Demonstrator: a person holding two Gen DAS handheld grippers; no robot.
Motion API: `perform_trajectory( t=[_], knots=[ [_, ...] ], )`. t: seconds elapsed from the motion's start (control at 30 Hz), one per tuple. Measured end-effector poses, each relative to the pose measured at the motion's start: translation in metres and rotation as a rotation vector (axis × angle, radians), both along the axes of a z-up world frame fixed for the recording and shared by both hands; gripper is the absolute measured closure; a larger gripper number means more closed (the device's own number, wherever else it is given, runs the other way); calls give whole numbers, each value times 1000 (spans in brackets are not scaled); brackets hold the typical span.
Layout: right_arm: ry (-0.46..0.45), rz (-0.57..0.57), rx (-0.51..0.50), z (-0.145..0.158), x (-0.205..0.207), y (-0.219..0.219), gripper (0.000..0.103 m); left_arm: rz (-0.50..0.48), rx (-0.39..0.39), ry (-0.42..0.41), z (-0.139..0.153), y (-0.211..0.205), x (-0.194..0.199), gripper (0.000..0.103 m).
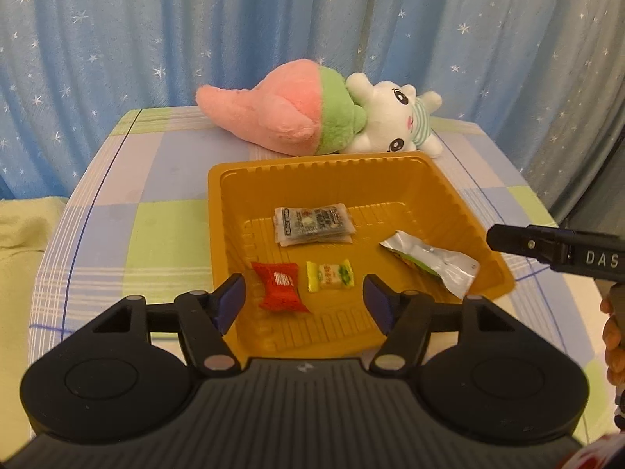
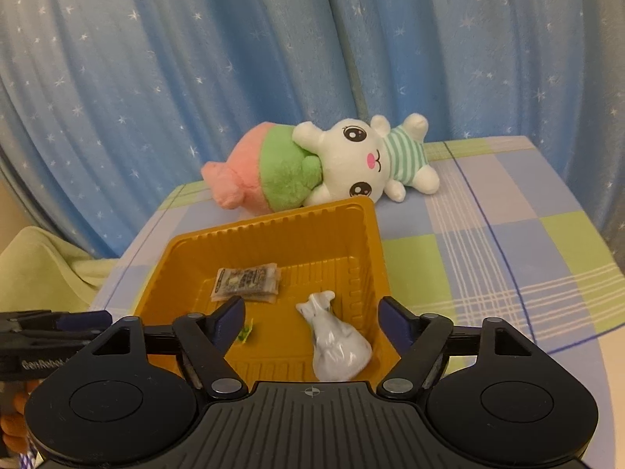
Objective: Organize snacks
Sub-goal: 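Move both open tools back toward the pile of red snack packets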
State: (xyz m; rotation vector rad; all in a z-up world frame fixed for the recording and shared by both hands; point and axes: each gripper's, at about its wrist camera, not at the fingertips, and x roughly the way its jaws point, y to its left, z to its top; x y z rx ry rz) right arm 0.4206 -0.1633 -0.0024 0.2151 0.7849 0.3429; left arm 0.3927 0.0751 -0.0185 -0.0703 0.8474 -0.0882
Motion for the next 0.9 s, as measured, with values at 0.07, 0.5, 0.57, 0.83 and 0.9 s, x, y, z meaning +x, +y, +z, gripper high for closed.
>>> perform_trajectory(
  t=[0.07, 0.5, 0.57, 0.83, 0.9],
  knots=[
    [-7, 4, -2, 3, -12, -3, 27, 5, -13, -5, 4, 2, -11, 39],
    [52, -11, 33, 6, -81, -16, 27, 68, -32, 20, 14, 15, -90, 38],
    [67, 2, 40, 4, -92, -17, 27, 80, -33, 28, 13, 16, -101, 38],
    [108, 47, 25, -2, -129, -8, 27, 94, -30, 53, 6, 18, -143, 38],
    [118, 58, 19, -4, -137, -5, 27, 93, -29, 59, 4, 18, -152, 38]
  ],
)
